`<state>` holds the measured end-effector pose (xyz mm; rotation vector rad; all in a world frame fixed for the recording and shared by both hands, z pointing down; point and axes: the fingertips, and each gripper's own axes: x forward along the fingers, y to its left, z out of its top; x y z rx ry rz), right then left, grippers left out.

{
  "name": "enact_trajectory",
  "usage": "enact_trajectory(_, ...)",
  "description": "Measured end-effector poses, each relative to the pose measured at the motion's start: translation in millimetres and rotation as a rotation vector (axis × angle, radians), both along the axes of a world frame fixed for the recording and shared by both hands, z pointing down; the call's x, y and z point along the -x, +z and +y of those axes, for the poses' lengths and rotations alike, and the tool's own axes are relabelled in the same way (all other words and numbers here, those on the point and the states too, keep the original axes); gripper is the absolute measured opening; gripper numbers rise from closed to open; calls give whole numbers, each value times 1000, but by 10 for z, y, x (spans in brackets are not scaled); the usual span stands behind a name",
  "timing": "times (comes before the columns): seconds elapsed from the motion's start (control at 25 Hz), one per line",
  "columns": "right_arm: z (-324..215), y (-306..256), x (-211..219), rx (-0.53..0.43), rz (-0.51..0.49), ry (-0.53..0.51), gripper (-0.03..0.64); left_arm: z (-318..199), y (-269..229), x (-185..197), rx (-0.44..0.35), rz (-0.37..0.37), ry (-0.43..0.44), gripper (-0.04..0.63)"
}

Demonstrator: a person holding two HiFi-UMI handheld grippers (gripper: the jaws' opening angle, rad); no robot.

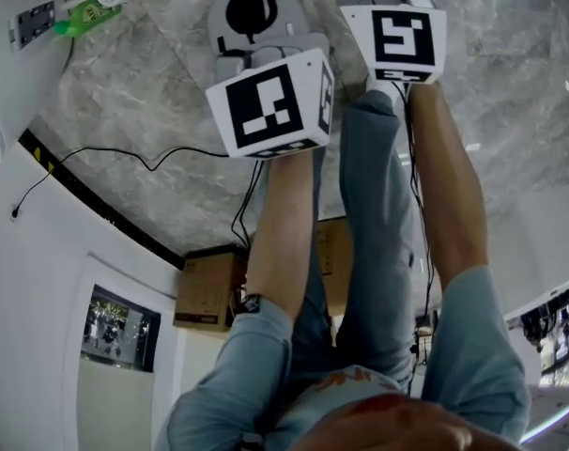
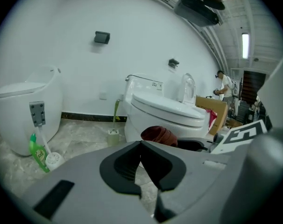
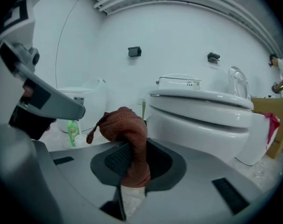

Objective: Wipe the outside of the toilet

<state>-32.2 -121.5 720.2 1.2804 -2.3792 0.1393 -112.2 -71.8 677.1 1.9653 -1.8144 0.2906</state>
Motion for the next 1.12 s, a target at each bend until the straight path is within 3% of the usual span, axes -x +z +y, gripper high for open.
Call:
enact_trajectory(0.08, -129, 21, -17, -31, -12, 40, 72, -33, -8, -28, -5, -45, 47, -5)
enact_trajectory(0.2, -222, 18, -91, -42, -35, 107, 72, -11, 34, -31, 7, -38, 57, -5)
enact_trajectory(0.4, -165, -82, -171, -49, -28, 112, 72, -45, -15, -98, 1, -91, 101, -5)
enact_trajectory(0.76, -29, -161, -816, -47, -25, 181, 74, -139, 54, -437, 3, -77, 176, -5)
enact_trajectory(0.96, -28, -238, -1361, -49, -19, 245, 74, -141, 100, -748, 0, -66, 277, -5)
enact_trajectory(1.12, -117, -178, -1811, -29, -18, 315, 74, -72, 230, -819, 34, -52, 280, -5)
